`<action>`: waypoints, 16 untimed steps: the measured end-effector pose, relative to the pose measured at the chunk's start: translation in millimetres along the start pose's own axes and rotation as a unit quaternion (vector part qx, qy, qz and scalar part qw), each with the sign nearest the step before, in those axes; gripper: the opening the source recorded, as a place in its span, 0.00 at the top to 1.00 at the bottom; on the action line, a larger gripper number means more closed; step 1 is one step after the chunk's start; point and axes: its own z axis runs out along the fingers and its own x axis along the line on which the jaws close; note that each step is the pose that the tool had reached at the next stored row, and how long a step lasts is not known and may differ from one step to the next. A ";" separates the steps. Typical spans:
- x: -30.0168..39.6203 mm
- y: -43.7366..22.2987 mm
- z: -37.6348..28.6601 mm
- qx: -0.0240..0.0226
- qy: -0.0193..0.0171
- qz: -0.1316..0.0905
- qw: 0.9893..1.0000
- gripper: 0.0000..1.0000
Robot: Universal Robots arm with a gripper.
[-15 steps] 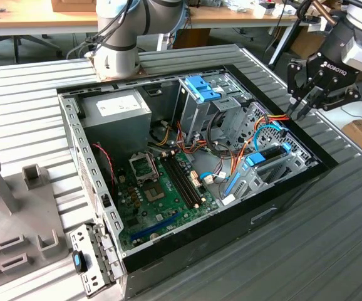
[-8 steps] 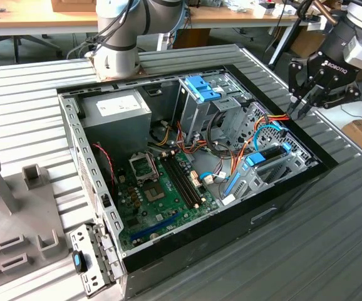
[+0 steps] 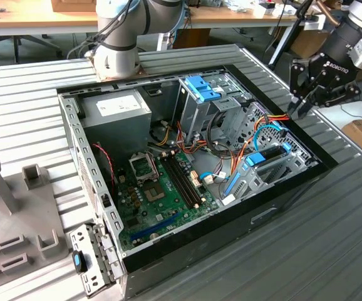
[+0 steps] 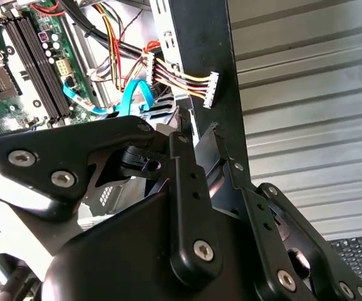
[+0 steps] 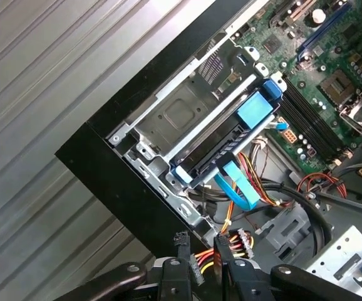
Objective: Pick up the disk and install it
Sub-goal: 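Insert the disk into the insertion slot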
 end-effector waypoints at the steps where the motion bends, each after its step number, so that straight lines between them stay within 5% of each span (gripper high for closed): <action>1: 1.1 -1.0 -0.1 0.002 -0.002 -0.006 1.000 0.71; 3: 2.8 -2.6 -0.1 0.005 -0.006 -0.015 1.000 0.71; 10: 2.8 -2.6 -0.2 0.005 -0.006 -0.017 1.000 0.71; 11: 2.8 -2.6 -0.1 0.005 -0.006 -0.030 1.000 0.71; 13: 2.8 -2.6 0.8 0.002 -0.006 -0.069 0.998 0.71; 15: 3.0 -2.6 2.3 0.000 -0.006 -0.103 0.995 0.71; 16: 3.1 -2.6 3.5 -0.001 -0.006 -0.124 0.992 0.71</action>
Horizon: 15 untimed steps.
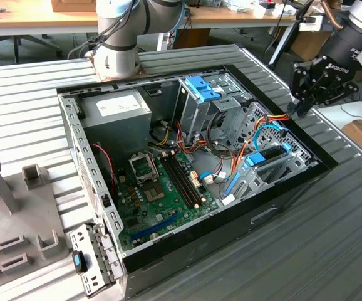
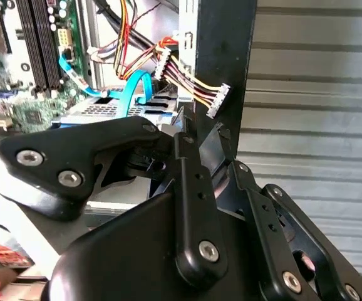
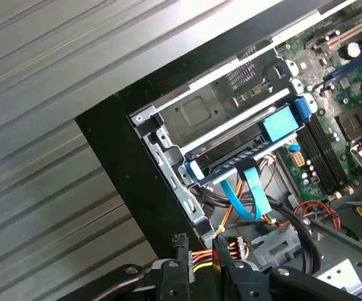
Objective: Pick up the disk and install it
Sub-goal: 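Insert the disk into the insertion slot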
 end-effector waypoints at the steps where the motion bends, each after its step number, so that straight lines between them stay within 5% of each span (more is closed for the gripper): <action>1: 2.2 -1.2 1.0 -0.001 0.000 -0.014 1.000 0.71; 4: 3.1 -1.0 1.3 0.015 -0.007 -0.023 1.000 0.71; 8: 3.9 0.7 1.2 0.026 -0.008 -0.026 0.999 0.71; 10: 3.9 1.0 1.3 0.030 -0.006 -0.027 0.999 0.71; 11: 4.1 1.2 1.2 0.036 -0.003 -0.027 0.999 0.71; 13: 6.1 4.9 1.2 0.056 0.004 -0.029 0.998 0.71; 15: 9.3 10.7 1.2 0.065 0.004 -0.030 0.997 0.71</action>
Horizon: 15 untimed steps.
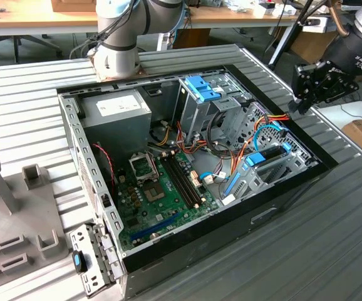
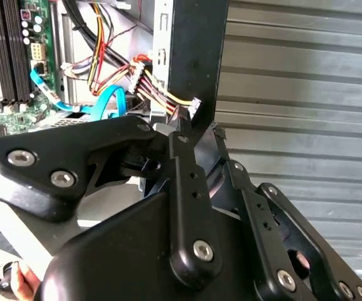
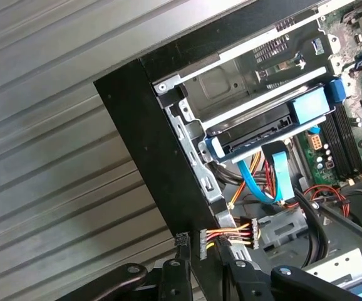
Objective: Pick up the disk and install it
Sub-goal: 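Insert the disk into the insertion slot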
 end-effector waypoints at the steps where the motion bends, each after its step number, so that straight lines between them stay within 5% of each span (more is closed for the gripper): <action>1: 1.3 2.9 -0.2 0.004 -0.001 0.000 1.000 0.71; 3: 1.9 9.5 0.0 0.013 -0.004 0.000 1.000 0.71; 8: 2.0 9.9 0.6 0.015 -0.005 0.000 1.000 0.71; 15: -0.4 14.7 10.3 0.020 -0.005 -0.001 1.000 0.71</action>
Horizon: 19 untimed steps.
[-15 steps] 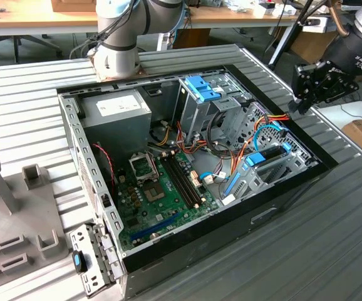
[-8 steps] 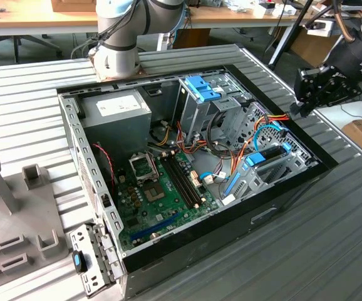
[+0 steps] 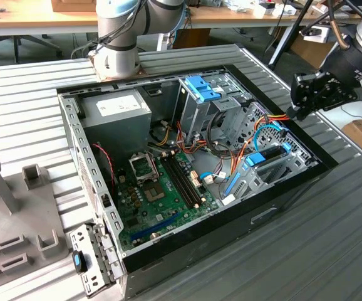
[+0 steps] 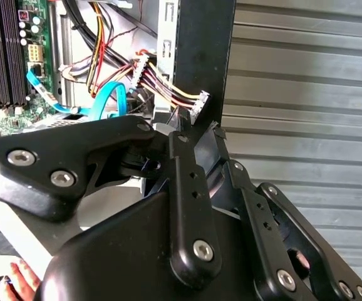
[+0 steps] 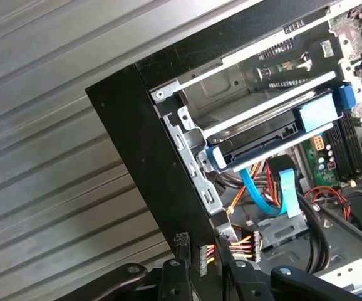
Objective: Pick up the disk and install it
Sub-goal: 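Insert the disk into the insertion slot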
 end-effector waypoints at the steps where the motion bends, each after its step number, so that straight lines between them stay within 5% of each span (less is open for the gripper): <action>1: 0.0 0.1 0.5 0.000 0.000 0.000 1.000 0.71; 4: 0.0 0.2 0.8 0.000 0.000 0.000 1.000 0.71; 5: 0.1 0.8 0.8 0.011 0.006 -0.003 1.000 0.71; 6: 0.4 1.8 1.4 0.017 0.007 -0.005 1.000 0.71; 7: 0.7 2.6 4.7 0.028 0.006 -0.008 1.000 0.71; 19: -3.1 7.5 9.7 0.035 0.010 -0.010 0.999 0.71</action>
